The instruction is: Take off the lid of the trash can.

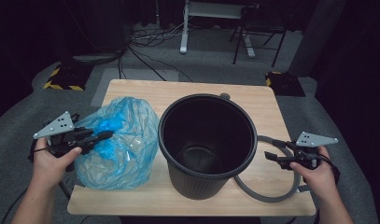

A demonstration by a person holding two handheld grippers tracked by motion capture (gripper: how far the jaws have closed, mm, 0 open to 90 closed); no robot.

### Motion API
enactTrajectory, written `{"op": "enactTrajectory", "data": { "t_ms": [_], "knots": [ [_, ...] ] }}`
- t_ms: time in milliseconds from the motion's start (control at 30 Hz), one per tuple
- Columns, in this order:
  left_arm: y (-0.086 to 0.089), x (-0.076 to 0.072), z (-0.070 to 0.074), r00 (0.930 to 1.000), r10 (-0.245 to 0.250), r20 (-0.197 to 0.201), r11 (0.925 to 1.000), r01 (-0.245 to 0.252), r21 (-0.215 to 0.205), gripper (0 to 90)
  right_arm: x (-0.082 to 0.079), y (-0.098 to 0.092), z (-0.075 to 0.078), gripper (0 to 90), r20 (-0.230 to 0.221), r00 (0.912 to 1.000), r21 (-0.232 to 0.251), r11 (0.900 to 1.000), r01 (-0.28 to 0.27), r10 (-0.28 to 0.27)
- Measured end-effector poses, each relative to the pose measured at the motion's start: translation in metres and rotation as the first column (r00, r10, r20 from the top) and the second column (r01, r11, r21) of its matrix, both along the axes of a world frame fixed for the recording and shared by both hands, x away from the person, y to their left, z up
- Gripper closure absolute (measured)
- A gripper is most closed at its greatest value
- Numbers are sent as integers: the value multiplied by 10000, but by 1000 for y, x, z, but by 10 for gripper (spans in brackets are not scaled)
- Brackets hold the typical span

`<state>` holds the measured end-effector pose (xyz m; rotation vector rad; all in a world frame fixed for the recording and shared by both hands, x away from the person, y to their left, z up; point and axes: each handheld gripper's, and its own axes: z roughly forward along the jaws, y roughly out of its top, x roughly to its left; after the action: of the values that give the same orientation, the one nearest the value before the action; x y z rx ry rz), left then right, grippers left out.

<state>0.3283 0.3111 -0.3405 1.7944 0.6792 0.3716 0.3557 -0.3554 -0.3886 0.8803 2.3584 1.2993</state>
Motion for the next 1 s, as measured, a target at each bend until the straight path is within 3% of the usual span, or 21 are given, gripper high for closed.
{"op": "enactTrajectory", "data": {
  "t_ms": [200,433,1000],
  "knots": [
    [4,-3,16,9995,-263,196,9997,263,-9,794,-2,0,1,368,-6,10000,-32,10000,16,-16],
    [14,-6,35,9978,-529,403,9972,550,-515,794,-2,1,1,367,-53,10000,-29,10000,-18,18],
    [26,-1,78,9973,-194,704,9986,228,-479,794,1,10,-2,367,-160,9997,-89,9997,-210,209]
  ]
}}
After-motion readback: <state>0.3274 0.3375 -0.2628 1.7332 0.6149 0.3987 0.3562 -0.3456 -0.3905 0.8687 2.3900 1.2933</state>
